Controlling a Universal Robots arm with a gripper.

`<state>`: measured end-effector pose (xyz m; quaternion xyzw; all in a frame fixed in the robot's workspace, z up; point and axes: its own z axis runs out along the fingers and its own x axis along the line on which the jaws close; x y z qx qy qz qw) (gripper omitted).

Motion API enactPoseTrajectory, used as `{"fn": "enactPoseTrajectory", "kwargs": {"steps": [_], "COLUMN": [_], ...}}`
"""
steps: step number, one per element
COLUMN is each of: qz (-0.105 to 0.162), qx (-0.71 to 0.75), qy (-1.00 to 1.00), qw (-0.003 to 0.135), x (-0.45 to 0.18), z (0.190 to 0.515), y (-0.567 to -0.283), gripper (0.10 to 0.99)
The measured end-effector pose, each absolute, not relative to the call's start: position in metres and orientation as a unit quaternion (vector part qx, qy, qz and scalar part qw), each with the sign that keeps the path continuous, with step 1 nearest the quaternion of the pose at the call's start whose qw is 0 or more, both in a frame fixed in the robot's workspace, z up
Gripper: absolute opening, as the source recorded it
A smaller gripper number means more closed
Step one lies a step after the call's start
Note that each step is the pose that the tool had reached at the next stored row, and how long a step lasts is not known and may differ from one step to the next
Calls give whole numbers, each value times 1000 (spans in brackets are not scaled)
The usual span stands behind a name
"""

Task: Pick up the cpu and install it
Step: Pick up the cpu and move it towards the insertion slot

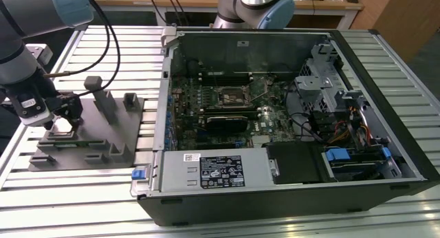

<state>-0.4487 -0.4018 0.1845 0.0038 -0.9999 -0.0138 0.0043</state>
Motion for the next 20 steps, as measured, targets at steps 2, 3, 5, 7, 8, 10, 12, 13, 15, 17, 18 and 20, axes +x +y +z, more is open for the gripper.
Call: {"fn": "enactPoseTrajectory", "kwargs": {"steps": [2,3,5,7,8,10,12,13,15,17,18,20], "qz": [-14,-14,-14,-14,-14,-14,-14,-14,-13,-13,-13,-13], "qx": [4,4,4,4,4,4,4,4,4,4,4,4], "qy": [-1000,-1000,-1000,-1000,-1000,-1000,-1000,-1000,-1000,-1000,-1000,-1000], "qw": [4,4,4,4,4,4,4,4,4,4,4,4], "x": [-449,-449,-449,-449,-449,-449,-449,-449,-449,-449,-449,-449], "z": [184,184,185,185,185,185,186,187,193,199,201,205], "y": [-402,-402,-402,-402,-402,-402,-402,-402,-402,-402,-402,-402], "gripper": [635,635,569,553,537,537,537,537,537,537,537,537]}}
